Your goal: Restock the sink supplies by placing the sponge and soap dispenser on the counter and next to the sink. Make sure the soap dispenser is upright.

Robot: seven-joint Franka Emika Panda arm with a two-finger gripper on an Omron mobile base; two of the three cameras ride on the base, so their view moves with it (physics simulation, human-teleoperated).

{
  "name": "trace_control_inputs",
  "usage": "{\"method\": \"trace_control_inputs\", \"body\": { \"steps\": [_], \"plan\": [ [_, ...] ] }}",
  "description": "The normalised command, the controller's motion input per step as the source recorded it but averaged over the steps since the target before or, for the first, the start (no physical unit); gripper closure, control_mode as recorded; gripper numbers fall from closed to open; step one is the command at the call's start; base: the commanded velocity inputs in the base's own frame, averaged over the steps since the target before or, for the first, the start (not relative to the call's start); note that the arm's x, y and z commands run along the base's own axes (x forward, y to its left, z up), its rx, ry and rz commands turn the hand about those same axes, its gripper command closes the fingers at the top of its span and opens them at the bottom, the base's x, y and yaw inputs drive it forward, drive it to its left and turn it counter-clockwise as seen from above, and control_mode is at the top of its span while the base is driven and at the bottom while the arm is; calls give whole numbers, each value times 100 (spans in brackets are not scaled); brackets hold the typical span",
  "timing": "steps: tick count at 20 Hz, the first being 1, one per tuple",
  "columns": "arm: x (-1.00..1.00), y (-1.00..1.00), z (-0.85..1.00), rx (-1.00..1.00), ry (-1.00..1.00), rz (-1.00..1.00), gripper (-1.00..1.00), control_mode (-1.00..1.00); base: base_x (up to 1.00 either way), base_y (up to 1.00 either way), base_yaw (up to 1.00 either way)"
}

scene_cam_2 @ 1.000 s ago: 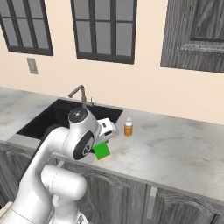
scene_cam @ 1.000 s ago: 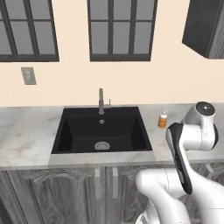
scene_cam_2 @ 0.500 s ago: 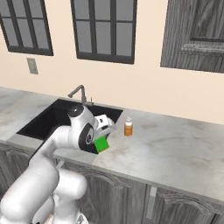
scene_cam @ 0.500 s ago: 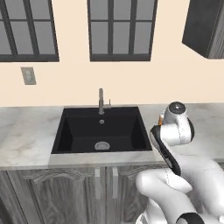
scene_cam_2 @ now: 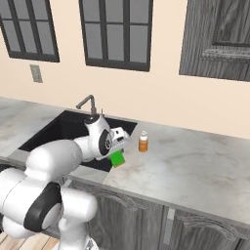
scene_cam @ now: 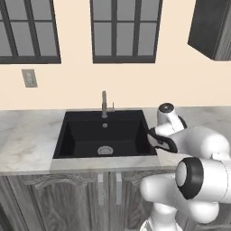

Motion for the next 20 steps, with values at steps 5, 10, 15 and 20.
{"method": "trace_control_inputs", "body": {
  "steps": [5, 10, 15, 20],
  "plan": [
    [22, -28, -33, 0, 0, 0, 100, -100, 0, 0, 0],
    [0, -14, -51, 0, 0, 0, 100, -100, 0, 0, 0],
    [0, -11, -38, 0, 0, 0, 100, -100, 0, 0, 0],
    [2, -19, -19, 0, 3, 0, 100, -100, 0, 0, 0]
  ]
}}
